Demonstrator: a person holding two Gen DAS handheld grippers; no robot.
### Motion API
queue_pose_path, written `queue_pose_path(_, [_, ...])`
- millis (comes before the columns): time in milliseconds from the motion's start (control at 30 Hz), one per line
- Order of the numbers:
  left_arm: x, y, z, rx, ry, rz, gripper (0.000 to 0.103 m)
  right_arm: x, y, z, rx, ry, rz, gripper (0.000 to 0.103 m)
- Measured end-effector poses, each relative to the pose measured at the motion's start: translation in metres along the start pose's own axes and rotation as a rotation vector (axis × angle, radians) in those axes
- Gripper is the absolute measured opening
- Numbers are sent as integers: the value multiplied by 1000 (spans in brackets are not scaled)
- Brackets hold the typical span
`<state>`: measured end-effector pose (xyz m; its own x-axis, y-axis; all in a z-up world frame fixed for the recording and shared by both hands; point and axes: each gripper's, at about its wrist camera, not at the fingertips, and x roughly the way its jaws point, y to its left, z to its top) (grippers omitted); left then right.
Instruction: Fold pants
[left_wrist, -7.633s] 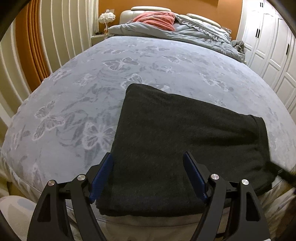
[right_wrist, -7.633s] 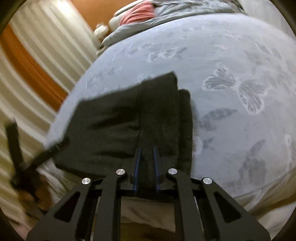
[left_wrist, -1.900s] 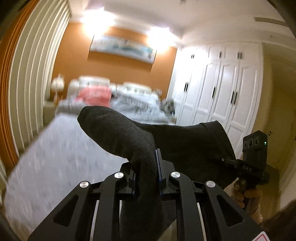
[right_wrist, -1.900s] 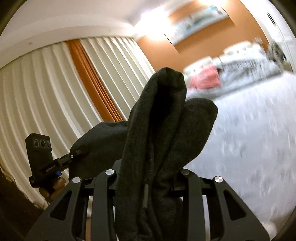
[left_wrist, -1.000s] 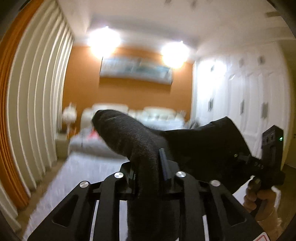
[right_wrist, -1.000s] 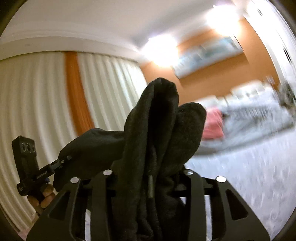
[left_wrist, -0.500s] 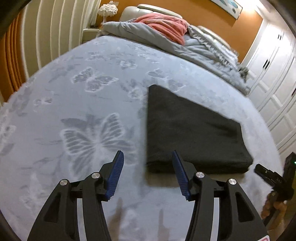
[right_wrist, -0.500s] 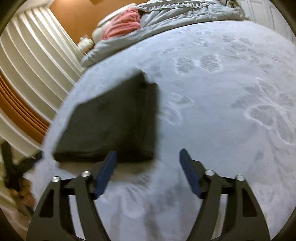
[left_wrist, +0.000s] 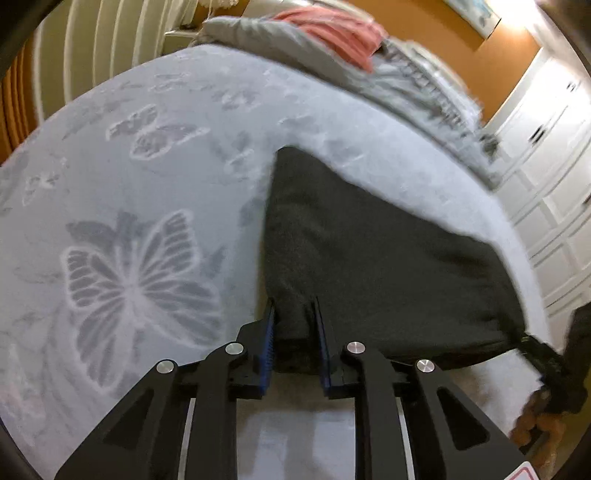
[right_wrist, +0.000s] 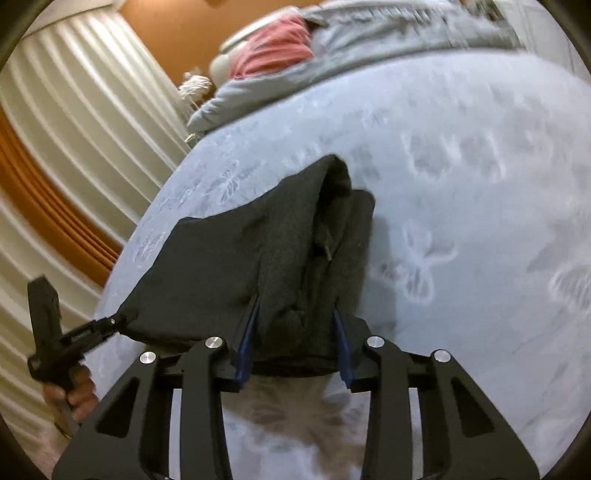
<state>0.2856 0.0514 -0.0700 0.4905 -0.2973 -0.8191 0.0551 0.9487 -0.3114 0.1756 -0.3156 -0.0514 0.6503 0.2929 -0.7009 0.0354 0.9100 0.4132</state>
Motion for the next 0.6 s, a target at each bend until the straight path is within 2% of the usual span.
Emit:
queue_pose_path(33, [9,2,-3,23,18,47,22,10,-3,-6,-28,31,-71,48])
queue_pose_path(67, [9,2,-6,42,6,64,26,21,-7,-10,-37,74,-117,55])
queue_pose_path(100, [2,1,-8,56,-14,72,26,23,-10,-14,-27,79,-111,55])
queue_pose_path(133, [-11,-2,-12,68,-48,76,26,11,-10,-16,1,39,-99,52])
queue_pose_path(200, [-33,-5,-13,67,-94,29,24,-17,6,-12,-29,-49,-132,40])
queue_pose_path(233, [-44,-7,-11,63,-114,1,24,-29,16,-9,-58,-87,-120,32])
queue_pose_path(267, [-49,-10,-8,62,-125,-7,24,-38,30,-4,-89,-101,-95,21])
queue_pose_path(333, [-45,-18,-5,81,-115,-6,24,-38,42,2,-97,-99,-51,20])
queue_pose_path(367, [-33,-23,-5,103,-90,28,24,-28,45,4,-94,-68,-46,20])
queue_pose_path(467, [10,-22,-18,150,-31,149,25,29,22,-9,-107,68,-201,13])
queue_pose_path(500, [6,-22,-23,159,-60,156,25,27,21,-11,-113,19,-181,13])
queue_pose_path(567, [-11,-28,-31,194,-93,172,24,11,29,-9,-89,20,-186,14])
queue_pose_path(600, [-21,-30,-34,203,-99,162,24,-4,37,-8,-81,14,-181,18])
